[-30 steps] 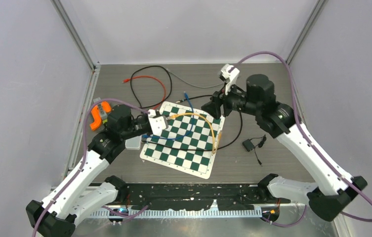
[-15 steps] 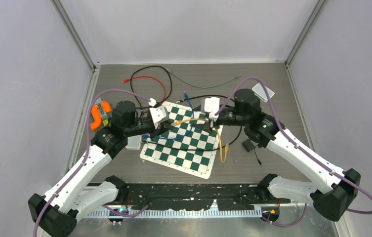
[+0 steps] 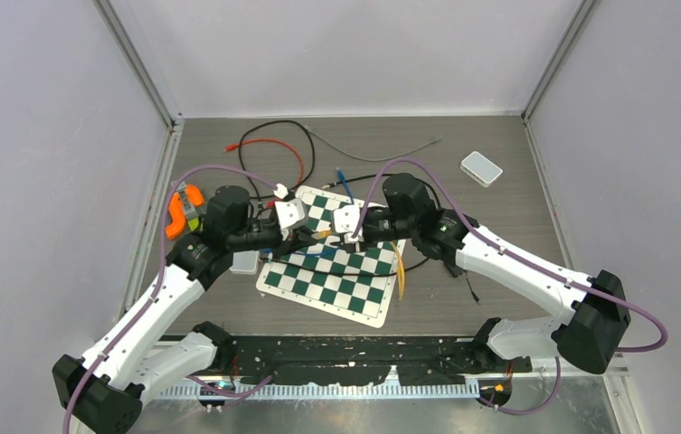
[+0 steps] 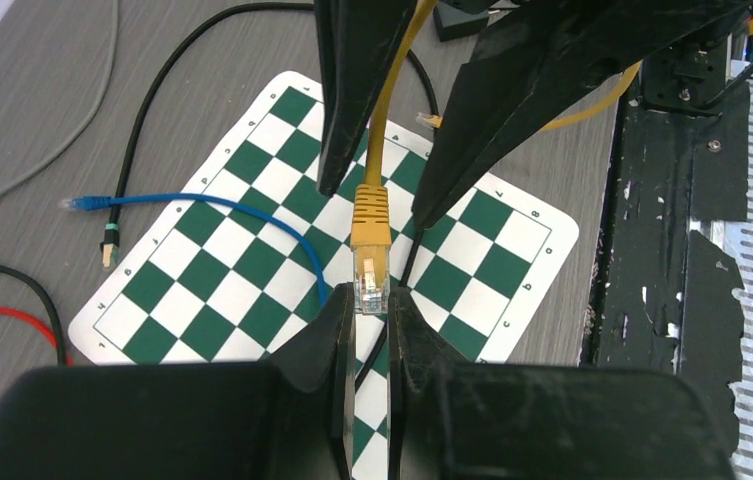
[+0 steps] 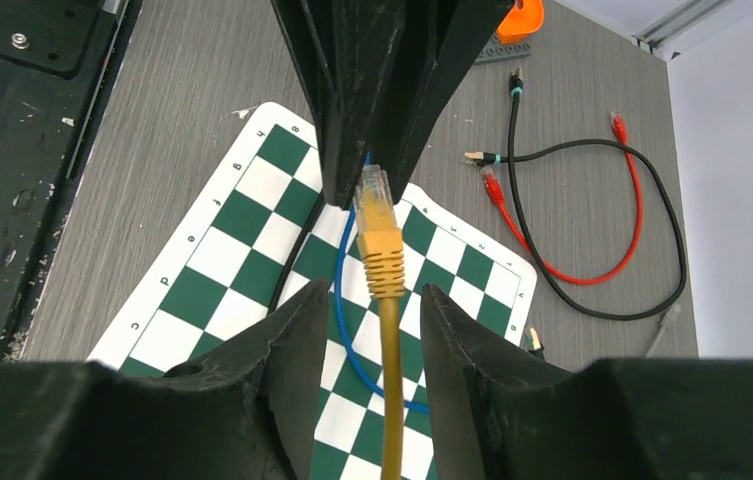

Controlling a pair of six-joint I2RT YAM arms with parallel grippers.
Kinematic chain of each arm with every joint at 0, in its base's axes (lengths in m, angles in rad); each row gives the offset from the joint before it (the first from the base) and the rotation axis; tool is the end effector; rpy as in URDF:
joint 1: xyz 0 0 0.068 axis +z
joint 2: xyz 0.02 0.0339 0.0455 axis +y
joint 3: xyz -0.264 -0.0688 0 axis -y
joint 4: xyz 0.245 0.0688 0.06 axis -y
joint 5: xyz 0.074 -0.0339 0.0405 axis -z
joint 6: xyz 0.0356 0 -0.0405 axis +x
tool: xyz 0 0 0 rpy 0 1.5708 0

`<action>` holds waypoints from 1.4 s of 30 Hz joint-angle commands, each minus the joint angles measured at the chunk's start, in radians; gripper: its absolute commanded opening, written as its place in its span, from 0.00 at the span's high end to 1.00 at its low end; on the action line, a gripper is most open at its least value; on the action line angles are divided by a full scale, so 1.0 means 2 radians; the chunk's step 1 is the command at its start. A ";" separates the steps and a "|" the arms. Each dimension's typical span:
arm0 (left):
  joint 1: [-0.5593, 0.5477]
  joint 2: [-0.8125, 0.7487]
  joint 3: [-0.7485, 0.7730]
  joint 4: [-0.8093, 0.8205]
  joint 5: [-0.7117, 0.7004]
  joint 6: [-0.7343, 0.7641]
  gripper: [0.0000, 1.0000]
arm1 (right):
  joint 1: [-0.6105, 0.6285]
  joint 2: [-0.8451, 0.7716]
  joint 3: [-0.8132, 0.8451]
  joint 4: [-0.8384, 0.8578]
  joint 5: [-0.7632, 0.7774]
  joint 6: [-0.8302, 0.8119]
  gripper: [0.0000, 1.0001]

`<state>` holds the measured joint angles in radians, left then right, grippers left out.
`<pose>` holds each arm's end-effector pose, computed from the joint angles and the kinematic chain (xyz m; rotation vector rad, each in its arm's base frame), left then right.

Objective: Insert the plug into the switch port
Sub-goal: Pick up the connector from the center of the board, then insert the connector into the switch port.

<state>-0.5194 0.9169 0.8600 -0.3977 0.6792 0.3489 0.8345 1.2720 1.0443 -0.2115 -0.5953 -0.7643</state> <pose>0.1615 -0.1181 0.3244 1.2148 1.5939 -0.7929 0.1787 0.2269 0.3249 -1.6618 1.0864 0.6409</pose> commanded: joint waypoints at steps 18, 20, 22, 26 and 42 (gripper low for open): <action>0.011 -0.022 0.018 0.025 -0.103 -0.065 0.35 | 0.008 -0.006 -0.020 0.077 0.052 0.013 0.95; 0.016 -0.021 0.030 0.017 -0.167 -0.111 0.06 | 0.004 -0.005 -0.015 0.068 0.074 0.011 0.95; 0.025 -0.015 0.050 0.000 -0.224 -0.141 0.01 | -0.008 -0.003 -0.003 0.052 0.085 0.010 0.95; 0.072 0.005 0.080 -0.042 -0.272 -0.213 0.01 | -0.016 0.019 0.040 0.010 0.113 0.012 0.95; 0.344 0.155 0.030 -0.081 -0.200 -0.377 0.26 | 0.050 0.291 0.162 0.055 0.280 0.107 0.95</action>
<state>0.1436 1.1793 0.9100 -0.5236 0.2657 -0.3756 0.8799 1.7588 1.2579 -0.1219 -0.1917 -0.5793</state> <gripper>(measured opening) 0.765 0.118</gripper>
